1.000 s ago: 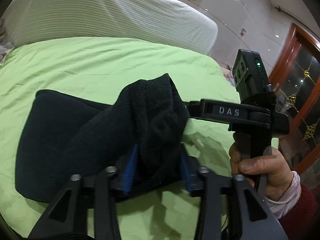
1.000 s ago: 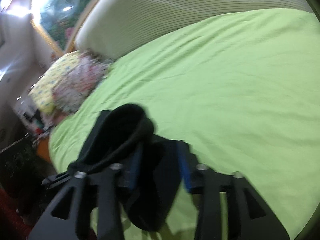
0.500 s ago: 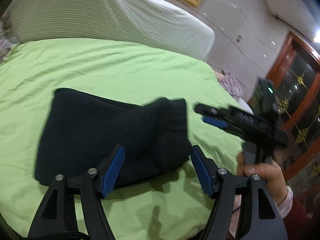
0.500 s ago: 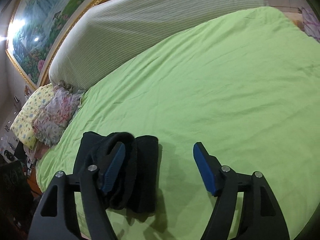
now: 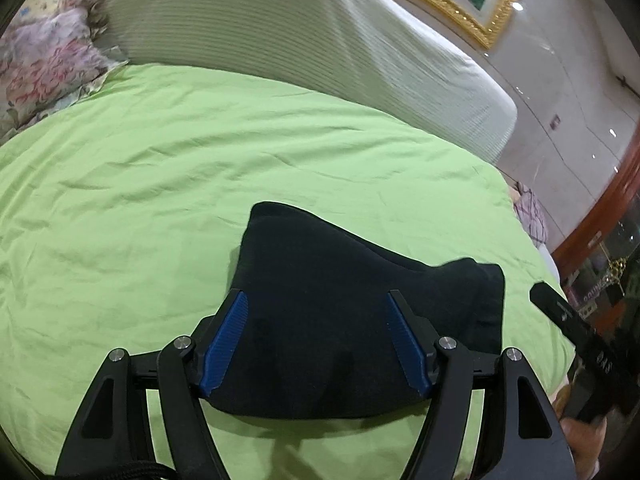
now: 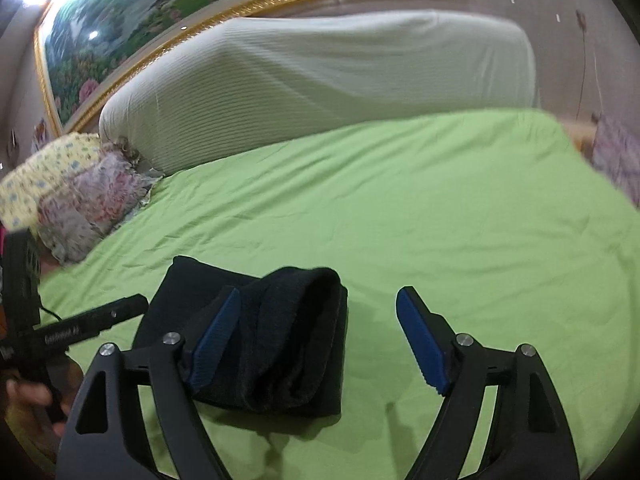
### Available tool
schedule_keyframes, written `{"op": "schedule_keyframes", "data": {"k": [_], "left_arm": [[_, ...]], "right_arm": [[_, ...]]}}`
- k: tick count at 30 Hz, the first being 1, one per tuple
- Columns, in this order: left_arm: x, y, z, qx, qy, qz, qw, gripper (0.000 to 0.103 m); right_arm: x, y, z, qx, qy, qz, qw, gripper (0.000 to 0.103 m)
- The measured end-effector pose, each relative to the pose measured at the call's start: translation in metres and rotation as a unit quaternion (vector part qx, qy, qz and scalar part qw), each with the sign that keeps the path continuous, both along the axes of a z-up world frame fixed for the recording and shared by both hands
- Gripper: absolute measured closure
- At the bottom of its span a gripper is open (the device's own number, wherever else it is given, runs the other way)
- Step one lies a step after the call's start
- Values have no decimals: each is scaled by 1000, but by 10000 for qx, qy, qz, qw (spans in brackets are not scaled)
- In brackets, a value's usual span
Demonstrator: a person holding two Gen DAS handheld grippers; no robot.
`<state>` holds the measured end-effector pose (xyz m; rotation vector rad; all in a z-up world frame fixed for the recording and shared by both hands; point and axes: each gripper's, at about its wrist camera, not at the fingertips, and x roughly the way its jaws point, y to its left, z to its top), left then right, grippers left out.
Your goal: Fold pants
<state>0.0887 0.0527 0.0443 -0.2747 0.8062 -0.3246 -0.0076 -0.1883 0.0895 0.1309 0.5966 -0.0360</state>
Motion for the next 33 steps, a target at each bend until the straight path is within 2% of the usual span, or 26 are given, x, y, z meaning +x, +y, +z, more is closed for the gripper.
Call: {"op": "schedule_keyframes", "data": {"k": [10, 13, 14, 16, 19, 21, 24, 27, 31, 33], "left_arm": [[38, -15, -11, 414, 185, -190, 9988, 31], [54, -17, -25, 789, 334, -18, 9963, 31], [58, -16, -28, 820, 398, -9, 9958, 31], [68, -14, -38, 702, 560, -59, 9959, 33], [80, -17, -47, 811, 680, -51, 9944, 34], [87, -16, -50, 795, 756, -20, 9940, 34], [95, -8, -56, 627, 881, 10, 9941, 33], [95, -1, -62, 383, 1003, -10, 9942, 32], [88, -2, -61, 396, 926, -85, 9949, 28], [87, -3, -60, 354, 904, -91, 9952, 28]], "right_arm": [[34, 3, -33, 93, 682, -58, 9976, 20], [33, 3, -38, -137, 733, -69, 9972, 19], [33, 3, -42, -371, 783, -132, 9961, 18], [37, 0, -49, -515, 864, -205, 9947, 17], [50, -9, -58, -411, 972, -216, 9942, 15], [62, -12, -61, -510, 977, -221, 9937, 12], [69, -19, -63, -502, 976, -192, 9938, 8], [62, -25, -65, -304, 1044, -128, 9940, 7], [39, -28, -66, -330, 1029, -77, 9941, 7], [28, -36, -65, -184, 1033, -122, 9944, 7]]}}
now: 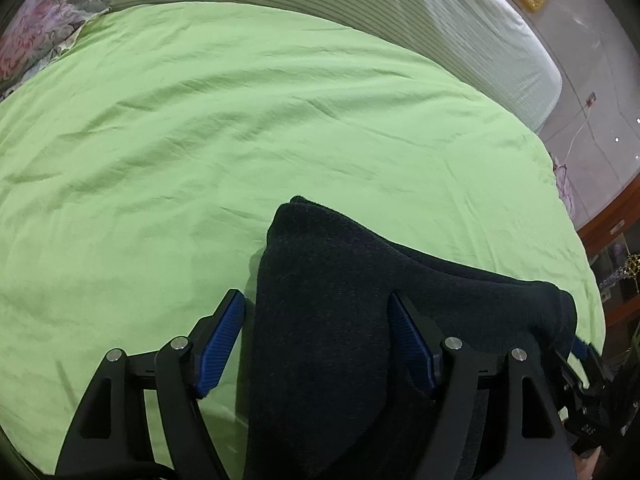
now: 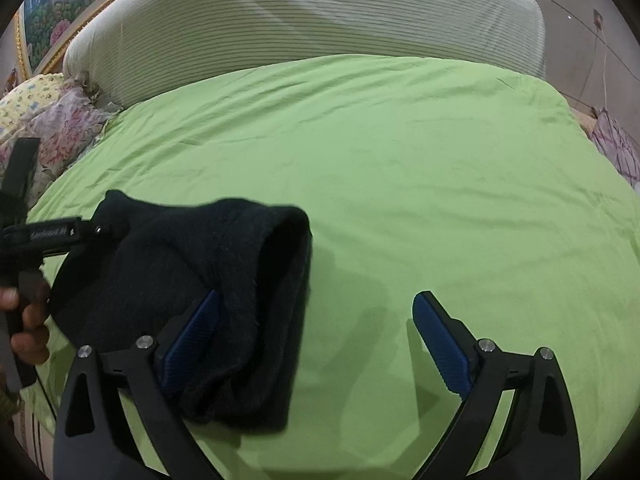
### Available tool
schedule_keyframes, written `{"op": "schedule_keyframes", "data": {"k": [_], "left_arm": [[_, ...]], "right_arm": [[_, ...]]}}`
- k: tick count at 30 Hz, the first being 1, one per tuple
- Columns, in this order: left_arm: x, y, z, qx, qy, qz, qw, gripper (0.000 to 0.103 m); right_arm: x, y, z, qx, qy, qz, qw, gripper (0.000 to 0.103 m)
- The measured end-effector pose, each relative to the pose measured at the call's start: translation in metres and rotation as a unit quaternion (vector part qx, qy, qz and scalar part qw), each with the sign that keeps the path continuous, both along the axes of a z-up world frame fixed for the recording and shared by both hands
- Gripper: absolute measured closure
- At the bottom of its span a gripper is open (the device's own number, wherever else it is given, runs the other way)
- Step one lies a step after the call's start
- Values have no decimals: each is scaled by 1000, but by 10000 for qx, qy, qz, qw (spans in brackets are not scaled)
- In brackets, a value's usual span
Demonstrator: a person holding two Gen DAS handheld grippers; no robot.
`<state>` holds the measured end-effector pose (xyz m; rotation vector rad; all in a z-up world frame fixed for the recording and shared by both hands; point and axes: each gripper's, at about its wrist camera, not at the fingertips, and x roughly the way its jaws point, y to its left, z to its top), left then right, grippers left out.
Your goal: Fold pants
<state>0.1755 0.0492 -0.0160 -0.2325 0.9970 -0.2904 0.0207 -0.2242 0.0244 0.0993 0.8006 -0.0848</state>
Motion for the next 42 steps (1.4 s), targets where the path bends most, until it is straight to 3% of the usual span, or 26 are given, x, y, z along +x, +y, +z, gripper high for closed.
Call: {"op": "schedule_keyframes", "data": {"k": [7, 14, 16, 19, 20, 24, 27, 30, 32, 35, 38, 40, 42], "left_arm": [[-16, 16, 15, -235, -61, 137, 9996, 30], [-41, 33, 17, -589, 103, 300, 9978, 30], [-43, 31, 12, -602, 167, 305, 9976, 30], [-44, 28, 6, -445, 184, 309, 9984, 28], [-46, 29, 4, -401, 171, 278, 9987, 28], [-48, 26, 0, -250, 142, 214, 9994, 27], [-48, 23, 1, -294, 186, 168, 9993, 28], [-46, 26, -6, -413, 229, 159, 9988, 27], [-44, 31, -10, -565, 229, 152, 9980, 27], [-44, 33, -11, -637, 213, 143, 9976, 27], [-44, 26, -9, -566, 205, 175, 9980, 33], [-45, 21, -10, -743, 259, 49, 9969, 48], [-47, 20, -9, -702, 205, 107, 9973, 50]], "right_arm": [[-15, -14, 23, 466, -212, -139, 9986, 7], [-2, -2, 19, 1925, -284, 466, 9798, 9], [3, 3, 10, 1969, -163, 507, 9790, 13], [6, -1, -13, 1589, 218, 250, 9867, 29], [4, -7, -18, 1715, 175, 299, 9846, 30], [-1, -2, -16, 1634, 147, 337, 9859, 31], [4, 3, -9, 1897, 130, 528, 9803, 46], [11, 3, -17, 1957, 226, 582, 9787, 46], [13, -6, -24, 2375, 305, 590, 9691, 46], [13, -6, -25, 2501, 348, 629, 9656, 46], [17, -2, -28, 2592, 436, 659, 9626, 46], [19, -3, -30, 2695, 491, 697, 9592, 46], [18, -1, -29, 2678, 492, 725, 9595, 46]]}}
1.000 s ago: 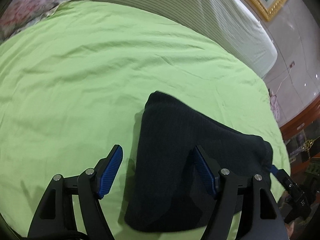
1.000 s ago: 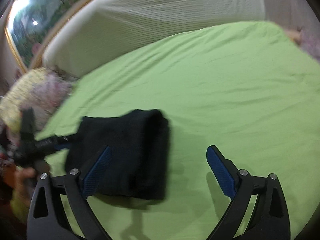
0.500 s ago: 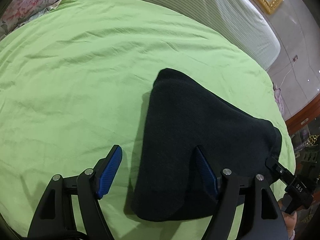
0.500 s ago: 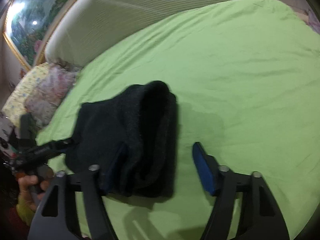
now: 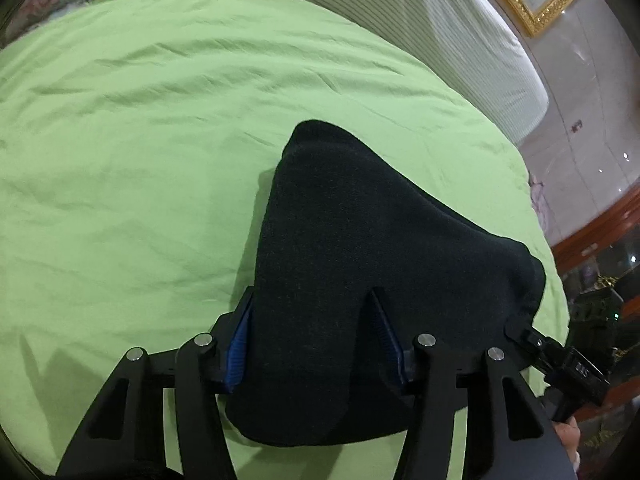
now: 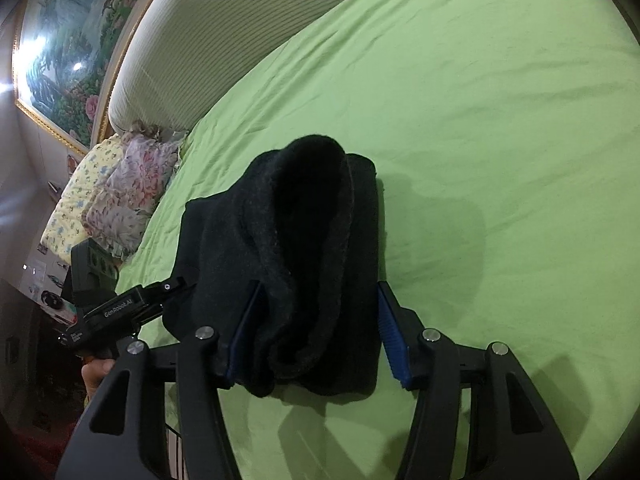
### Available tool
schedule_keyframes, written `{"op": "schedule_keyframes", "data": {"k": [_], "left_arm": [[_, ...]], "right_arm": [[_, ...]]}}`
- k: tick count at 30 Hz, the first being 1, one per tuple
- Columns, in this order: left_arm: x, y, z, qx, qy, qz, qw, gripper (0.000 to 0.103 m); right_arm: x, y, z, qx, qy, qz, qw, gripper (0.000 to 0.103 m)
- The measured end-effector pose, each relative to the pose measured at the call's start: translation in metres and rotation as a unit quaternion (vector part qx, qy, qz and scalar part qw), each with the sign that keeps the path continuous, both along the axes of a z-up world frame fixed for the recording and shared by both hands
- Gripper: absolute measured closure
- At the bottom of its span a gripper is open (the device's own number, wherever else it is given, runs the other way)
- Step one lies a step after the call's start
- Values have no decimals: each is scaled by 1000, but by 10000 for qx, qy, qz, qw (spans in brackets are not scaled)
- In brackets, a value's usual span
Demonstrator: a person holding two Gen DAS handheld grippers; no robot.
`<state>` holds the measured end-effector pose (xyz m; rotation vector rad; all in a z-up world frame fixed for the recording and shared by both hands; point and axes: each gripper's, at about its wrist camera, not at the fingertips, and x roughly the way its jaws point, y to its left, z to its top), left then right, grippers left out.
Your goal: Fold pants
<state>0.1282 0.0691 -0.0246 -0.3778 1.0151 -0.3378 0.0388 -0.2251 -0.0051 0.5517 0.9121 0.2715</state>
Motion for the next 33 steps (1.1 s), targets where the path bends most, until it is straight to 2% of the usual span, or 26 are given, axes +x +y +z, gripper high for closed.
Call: {"op": "schedule_keyframes", "data": {"k": [2, 4, 7, 13, 18, 24, 33], "left_arm": [[-3, 0, 2, -26, -50, -2, 10000, 55], [-7, 2, 9, -132, -140, -28, 9998, 67], [-11, 5, 22, -203, -345, -51, 9992, 72], [-11, 10, 59, -194, -875, 39, 9960, 74], [6, 32, 77, -280, -1098, 238, 9933, 74], [37, 51, 74, -182, -1093, 546, 9923, 74], [54, 70, 60, -159, -1016, 810, 9914, 74]], "right_arm": [[-2, 0, 2, 20, -53, -2, 10000, 50], [-5, -2, 5, 109, -158, -2, 9998, 55], [-2, 5, 18, 87, -363, 89, 9993, 58], [18, 20, 50, -93, -833, 345, 9959, 59], [52, 35, 71, -194, -1151, 502, 9919, 60], [100, 53, 68, -319, -1185, 705, 9899, 60], [121, 68, 58, -393, -1090, 882, 9893, 60]]}}
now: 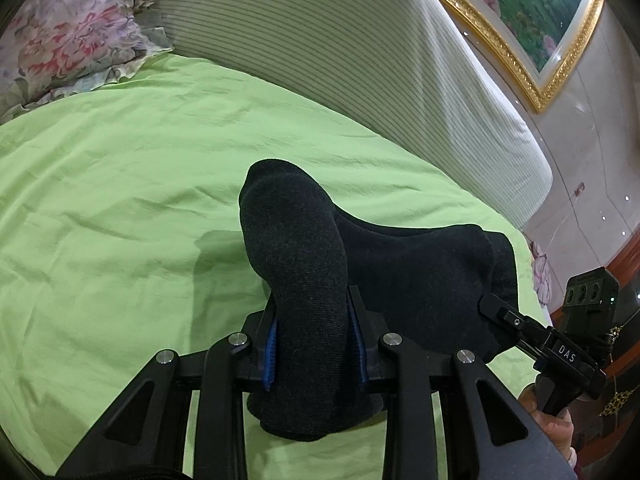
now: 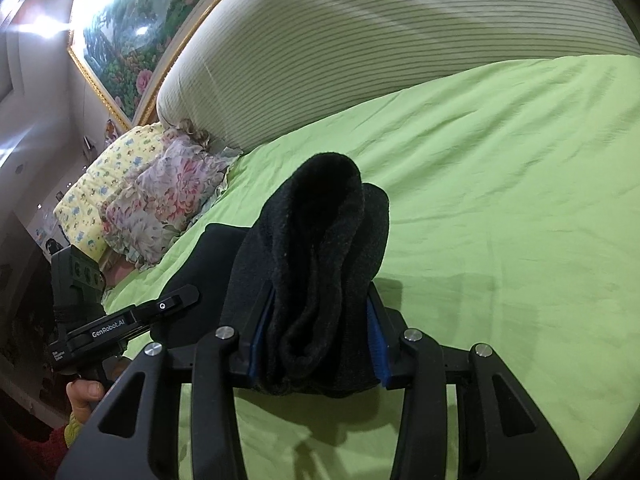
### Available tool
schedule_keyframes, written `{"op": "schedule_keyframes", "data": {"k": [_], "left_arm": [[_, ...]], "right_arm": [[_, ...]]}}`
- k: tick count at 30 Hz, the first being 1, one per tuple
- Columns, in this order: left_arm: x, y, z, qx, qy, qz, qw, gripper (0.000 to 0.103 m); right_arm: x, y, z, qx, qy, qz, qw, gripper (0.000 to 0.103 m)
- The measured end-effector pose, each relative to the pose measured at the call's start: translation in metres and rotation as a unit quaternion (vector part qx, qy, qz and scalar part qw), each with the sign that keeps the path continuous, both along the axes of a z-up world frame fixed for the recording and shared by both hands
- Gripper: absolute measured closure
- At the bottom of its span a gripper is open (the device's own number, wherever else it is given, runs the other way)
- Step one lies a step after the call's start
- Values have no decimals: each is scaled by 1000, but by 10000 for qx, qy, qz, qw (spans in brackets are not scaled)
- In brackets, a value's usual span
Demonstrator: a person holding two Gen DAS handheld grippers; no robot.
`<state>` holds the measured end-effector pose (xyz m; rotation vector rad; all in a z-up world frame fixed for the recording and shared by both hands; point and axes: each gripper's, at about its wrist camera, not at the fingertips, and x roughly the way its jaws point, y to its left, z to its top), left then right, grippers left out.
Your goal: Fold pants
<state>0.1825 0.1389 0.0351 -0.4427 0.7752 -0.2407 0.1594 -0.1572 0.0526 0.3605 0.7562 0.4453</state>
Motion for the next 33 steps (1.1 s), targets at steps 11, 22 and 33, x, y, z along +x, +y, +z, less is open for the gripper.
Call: {"op": "schedule_keyframes", "data": {"k": [11, 22, 33], "left_arm": [[7, 9, -20, 13, 203, 131, 9997, 73], [4, 9, -41, 206, 347, 305, 9987, 47], [-19, 2, -35, 558, 233, 453, 9971, 35]], "right_arm": [[13, 0, -20, -170, 216, -99, 9996, 56], [14, -28, -42, -436, 190, -653, 9967, 47], [-16, -13, -31, -1103, -454, -744, 9901, 46]]}}
